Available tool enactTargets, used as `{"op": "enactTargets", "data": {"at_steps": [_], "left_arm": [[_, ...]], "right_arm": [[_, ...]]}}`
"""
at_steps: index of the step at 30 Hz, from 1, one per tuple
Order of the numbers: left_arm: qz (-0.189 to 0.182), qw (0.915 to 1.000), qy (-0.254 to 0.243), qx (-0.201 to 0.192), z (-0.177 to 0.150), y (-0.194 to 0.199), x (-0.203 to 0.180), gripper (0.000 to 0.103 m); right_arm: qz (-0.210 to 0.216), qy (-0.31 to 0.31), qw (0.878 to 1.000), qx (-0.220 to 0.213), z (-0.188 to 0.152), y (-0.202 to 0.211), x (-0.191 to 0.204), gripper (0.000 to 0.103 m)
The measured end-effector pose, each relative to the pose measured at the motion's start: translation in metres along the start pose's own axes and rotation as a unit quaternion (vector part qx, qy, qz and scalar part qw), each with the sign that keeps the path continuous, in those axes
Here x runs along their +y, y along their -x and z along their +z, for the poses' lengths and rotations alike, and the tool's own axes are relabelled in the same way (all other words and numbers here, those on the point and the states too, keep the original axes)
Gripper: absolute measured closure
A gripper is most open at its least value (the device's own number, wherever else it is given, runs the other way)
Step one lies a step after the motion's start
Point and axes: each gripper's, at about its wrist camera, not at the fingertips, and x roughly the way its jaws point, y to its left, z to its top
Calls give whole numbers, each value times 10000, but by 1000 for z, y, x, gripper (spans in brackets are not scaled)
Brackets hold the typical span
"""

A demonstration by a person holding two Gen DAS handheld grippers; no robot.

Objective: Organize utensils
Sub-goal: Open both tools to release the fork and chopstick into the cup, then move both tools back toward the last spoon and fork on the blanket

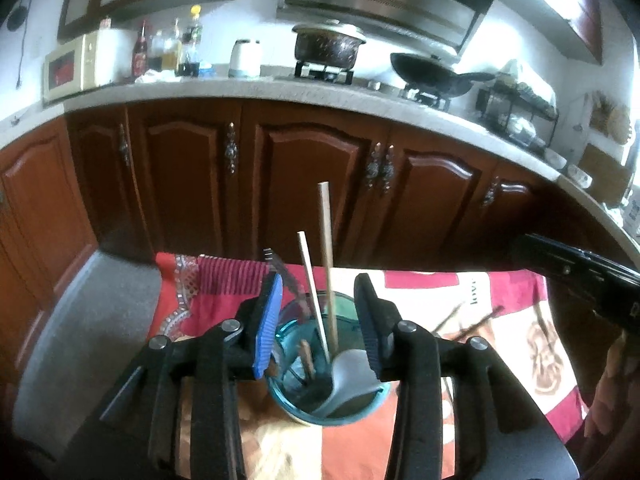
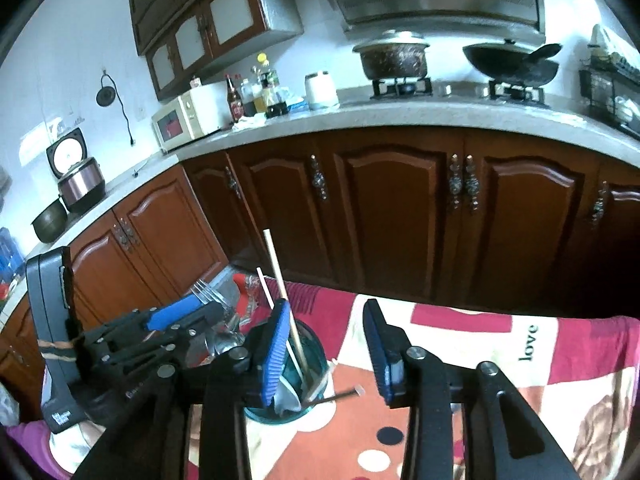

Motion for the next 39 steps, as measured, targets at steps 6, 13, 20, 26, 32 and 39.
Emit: {"op": "enactTargets", "data": {"at_steps": [6,13,20,26,32,39], "left_arm": [[-192,9995,-207,-144,-8,28,-28,64],[-375,9981,-455,-148,-18,43,-58,64],[-629,9962,-604,61,-39,44,-85,64],[-855,9935,-602,452,-67,28,-101,64],[-863,9902,-540,959,-95,0,-105,64],[-781,9872,-620,1242,-116,-19,-106,64]], "right_arm": [[-198,-78,9994,-263,-17,50,-18,62],[-581,-124,9982,2,-49,77,-46,61],[-798,-405,9949,470,-93,72,-85,61],[-902,-593,9898,931,-137,44,-109,61],[-998,-791,9829,1330,-171,-1,-131,66],[-1036,-1089,9749,1640,-185,-44,-153,68]]}}
